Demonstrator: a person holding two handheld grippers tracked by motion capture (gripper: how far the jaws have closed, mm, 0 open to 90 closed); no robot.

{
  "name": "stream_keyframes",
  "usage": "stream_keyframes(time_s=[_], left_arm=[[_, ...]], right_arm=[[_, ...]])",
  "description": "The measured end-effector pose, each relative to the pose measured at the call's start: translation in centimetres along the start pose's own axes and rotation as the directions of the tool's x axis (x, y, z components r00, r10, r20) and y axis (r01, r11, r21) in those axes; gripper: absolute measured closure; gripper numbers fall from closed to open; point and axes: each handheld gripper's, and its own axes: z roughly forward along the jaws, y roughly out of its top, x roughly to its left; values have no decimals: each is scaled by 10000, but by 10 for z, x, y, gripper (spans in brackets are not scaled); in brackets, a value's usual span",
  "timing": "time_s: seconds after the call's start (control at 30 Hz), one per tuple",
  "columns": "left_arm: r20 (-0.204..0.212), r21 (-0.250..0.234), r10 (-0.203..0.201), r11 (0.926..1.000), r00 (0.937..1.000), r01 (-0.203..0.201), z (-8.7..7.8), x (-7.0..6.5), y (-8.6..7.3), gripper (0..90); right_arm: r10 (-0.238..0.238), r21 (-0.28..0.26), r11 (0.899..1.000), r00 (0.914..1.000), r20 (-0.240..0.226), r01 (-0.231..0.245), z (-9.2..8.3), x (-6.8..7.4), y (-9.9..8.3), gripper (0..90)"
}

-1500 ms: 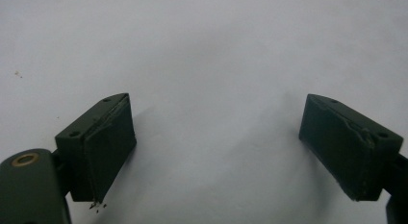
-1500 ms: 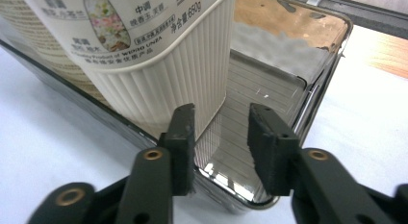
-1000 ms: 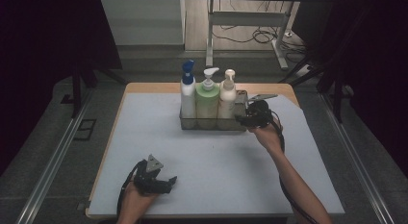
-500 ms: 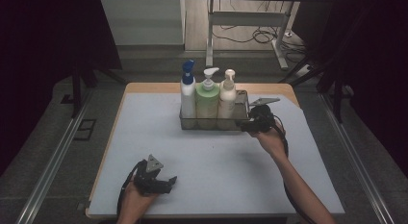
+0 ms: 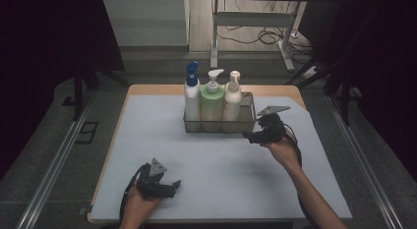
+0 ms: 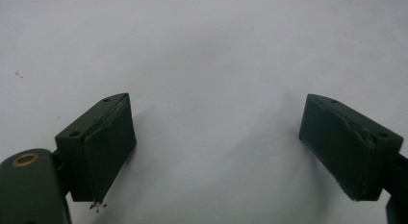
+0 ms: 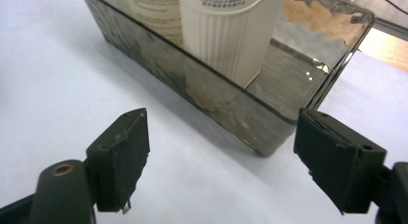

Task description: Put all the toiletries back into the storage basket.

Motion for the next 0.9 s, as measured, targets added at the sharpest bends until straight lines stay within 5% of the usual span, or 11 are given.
stream_keyframes(time_s=[0.7,0.9], left_arm=[[-5,-6,1,10000,10000,-1,0,0,0,119],[-8,-9,28,10000,10000,-28,0,0,0,119]], right_arm=[[-877,384,9954,9960,-184,883,-38,11,-38,86],[-787,172,9967,9967,-195,791,-49,12,-54,54]])
